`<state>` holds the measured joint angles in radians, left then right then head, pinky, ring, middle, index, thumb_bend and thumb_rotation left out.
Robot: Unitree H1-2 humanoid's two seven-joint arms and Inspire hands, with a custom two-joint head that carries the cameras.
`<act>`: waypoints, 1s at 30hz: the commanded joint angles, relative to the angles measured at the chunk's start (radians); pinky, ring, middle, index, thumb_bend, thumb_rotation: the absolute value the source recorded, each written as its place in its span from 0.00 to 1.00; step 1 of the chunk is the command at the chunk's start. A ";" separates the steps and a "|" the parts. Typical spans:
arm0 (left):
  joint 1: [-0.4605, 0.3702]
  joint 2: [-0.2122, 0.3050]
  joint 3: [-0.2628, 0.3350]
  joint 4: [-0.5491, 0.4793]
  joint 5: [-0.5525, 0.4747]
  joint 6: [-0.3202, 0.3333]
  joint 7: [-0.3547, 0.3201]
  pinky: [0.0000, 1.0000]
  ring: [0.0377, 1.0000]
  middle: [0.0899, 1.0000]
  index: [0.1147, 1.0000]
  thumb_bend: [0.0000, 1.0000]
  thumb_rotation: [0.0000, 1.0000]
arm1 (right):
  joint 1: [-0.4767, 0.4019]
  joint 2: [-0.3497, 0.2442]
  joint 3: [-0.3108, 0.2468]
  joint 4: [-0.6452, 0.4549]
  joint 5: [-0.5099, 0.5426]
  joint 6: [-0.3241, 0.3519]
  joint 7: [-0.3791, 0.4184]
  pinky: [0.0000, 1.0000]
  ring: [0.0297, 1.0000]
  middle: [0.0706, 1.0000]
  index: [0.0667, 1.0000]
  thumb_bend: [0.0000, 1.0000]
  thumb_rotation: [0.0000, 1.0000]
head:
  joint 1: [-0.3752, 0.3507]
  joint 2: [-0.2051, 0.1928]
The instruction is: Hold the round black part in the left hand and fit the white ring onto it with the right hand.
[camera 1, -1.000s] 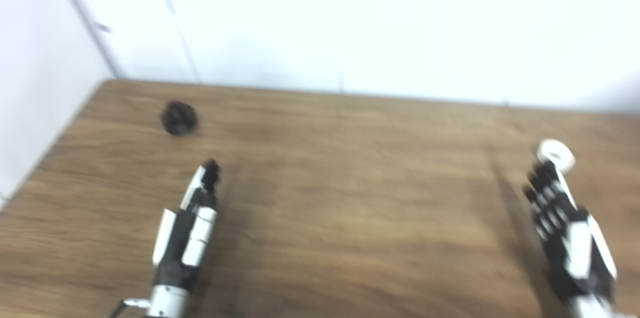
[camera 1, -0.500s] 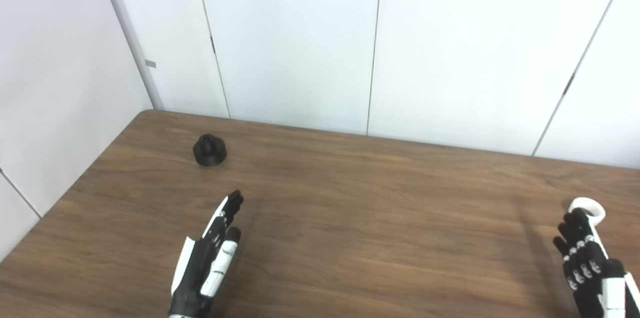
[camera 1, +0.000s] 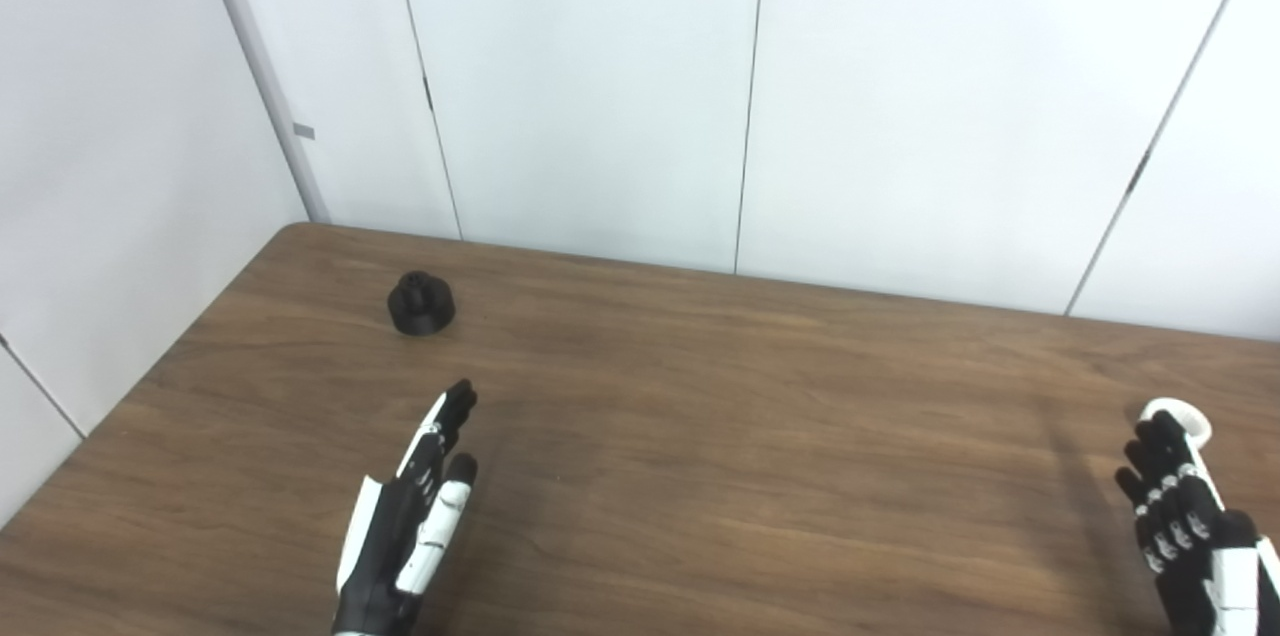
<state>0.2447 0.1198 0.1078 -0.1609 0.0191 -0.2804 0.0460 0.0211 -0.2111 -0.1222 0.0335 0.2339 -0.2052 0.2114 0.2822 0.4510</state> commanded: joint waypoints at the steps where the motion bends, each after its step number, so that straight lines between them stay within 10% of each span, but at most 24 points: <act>1: 0.015 -0.029 -0.001 0.061 0.073 0.008 0.034 0.95 0.95 0.94 0.96 0.56 0.69 | 0.078 0.033 0.012 0.135 0.004 -0.034 0.011 1.00 1.00 1.00 1.00 0.67 1.00 | 0.001 0.000; 15: -0.145 0.055 0.117 -0.171 0.281 0.365 0.087 0.93 0.90 0.88 0.88 0.71 0.26 | 0.075 0.048 0.012 0.137 -0.010 -0.030 -0.006 1.00 1.00 1.00 1.00 0.63 1.00 | 0.015 0.001; 20: -0.218 0.132 0.129 -0.164 0.426 0.495 0.082 0.89 0.90 0.87 0.87 0.80 0.30 | 0.073 0.053 0.008 0.142 -0.005 -0.037 -0.005 1.00 0.99 0.99 0.99 0.61 1.00 | 0.014 0.001; 30: -0.348 0.254 0.121 -0.022 0.506 0.534 0.092 0.86 0.92 0.90 0.84 0.83 0.31 | 0.065 0.054 0.007 0.166 -0.001 -0.059 -0.001 1.00 0.98 0.99 0.99 0.63 1.00 | 0.009 0.001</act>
<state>-0.0408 0.3309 0.2256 -0.1858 0.4979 0.2617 0.1103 0.0069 -0.2083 -0.1295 0.0486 0.2211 -0.2420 0.2087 0.2899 0.4510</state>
